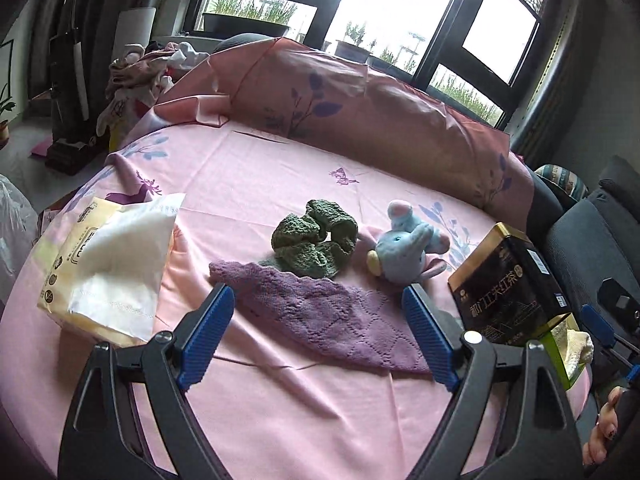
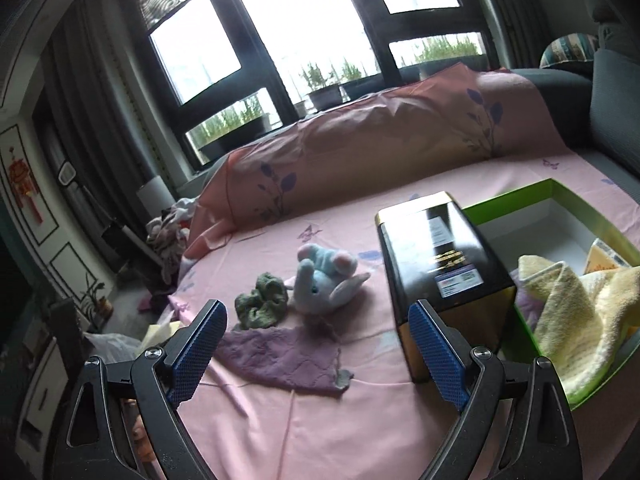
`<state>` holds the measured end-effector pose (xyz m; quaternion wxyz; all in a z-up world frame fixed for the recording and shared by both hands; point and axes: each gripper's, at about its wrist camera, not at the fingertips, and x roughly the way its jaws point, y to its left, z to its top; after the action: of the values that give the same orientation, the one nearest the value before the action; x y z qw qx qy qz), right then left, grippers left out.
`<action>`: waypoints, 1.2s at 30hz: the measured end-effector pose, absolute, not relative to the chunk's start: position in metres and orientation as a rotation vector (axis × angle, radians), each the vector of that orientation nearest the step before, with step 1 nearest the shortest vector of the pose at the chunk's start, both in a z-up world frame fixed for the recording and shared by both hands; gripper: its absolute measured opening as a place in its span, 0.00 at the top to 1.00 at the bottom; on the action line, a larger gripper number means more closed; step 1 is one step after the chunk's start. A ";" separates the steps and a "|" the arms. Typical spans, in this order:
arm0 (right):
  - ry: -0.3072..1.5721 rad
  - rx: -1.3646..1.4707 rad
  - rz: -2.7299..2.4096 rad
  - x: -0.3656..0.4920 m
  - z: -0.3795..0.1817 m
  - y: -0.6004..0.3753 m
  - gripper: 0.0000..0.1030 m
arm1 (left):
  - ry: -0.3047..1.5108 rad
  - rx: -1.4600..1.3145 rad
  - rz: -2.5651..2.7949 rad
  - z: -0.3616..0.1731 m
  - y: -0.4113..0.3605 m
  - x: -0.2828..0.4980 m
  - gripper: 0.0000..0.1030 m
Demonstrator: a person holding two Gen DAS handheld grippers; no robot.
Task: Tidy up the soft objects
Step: 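Move the right gripper back toward the purple knit cloth, then grasp the purple knit cloth by its corner with the right gripper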
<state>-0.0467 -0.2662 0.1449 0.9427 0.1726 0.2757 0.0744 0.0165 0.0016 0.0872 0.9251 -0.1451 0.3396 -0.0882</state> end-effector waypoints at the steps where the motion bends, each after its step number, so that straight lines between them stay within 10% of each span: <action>1: 0.581 0.361 0.145 -0.042 0.143 -0.259 0.10 | 0.691 -0.299 -0.183 0.084 0.002 0.019 0.17; 25: 1.048 0.348 0.162 0.078 0.019 -0.196 0.10 | 0.984 -0.216 -0.246 0.013 -0.020 0.067 0.20; 28: 1.036 0.350 0.182 0.078 0.018 -0.195 0.15 | 0.986 -0.257 -0.273 0.012 -0.021 0.066 0.51; 36: 1.055 0.428 0.349 0.081 0.013 -0.186 0.53 | 1.028 -0.349 -0.388 0.008 -0.026 0.064 0.77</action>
<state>0.0805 -0.1862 0.0129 0.8280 0.2016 0.4967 0.1646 0.0644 -0.0260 0.0084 0.8384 -0.1651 0.4861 -0.1832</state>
